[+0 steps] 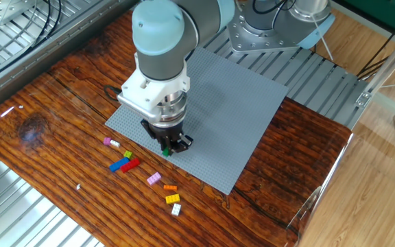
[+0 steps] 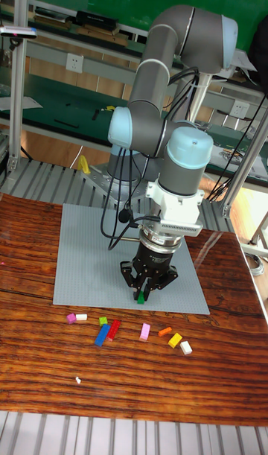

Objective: Build with small Lego blocks

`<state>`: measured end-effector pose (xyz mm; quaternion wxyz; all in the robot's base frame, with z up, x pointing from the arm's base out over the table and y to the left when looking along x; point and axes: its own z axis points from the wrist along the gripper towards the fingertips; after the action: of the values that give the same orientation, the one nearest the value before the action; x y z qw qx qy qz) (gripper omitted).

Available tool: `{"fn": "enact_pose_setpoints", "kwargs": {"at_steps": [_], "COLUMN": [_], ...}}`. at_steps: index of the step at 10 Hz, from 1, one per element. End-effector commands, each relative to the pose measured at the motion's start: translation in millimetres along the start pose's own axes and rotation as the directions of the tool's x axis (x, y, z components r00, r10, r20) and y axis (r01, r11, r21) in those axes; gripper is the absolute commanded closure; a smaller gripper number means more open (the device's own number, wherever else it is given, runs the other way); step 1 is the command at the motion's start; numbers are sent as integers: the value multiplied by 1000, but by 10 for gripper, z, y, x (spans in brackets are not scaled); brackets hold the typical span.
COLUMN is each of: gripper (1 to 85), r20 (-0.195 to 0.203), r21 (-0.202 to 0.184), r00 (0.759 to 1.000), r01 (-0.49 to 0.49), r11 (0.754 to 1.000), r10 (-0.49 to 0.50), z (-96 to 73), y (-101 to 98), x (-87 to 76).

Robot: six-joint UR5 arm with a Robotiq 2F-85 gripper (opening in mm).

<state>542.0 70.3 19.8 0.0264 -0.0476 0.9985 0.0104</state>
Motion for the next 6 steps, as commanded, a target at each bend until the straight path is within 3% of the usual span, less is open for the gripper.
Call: {"fn": "enact_pose_setpoints", "kwargs": {"at_steps": [1,6], "gripper": [840,840], "r20": [-14,-25], "r21": [-10,-32], "r00": [1000,1000], "r01": [4,6], "r11": [1000,999], "r10": [-5,-7], "z": [45,78], "y": [-20,44], "x": [75,104]}}
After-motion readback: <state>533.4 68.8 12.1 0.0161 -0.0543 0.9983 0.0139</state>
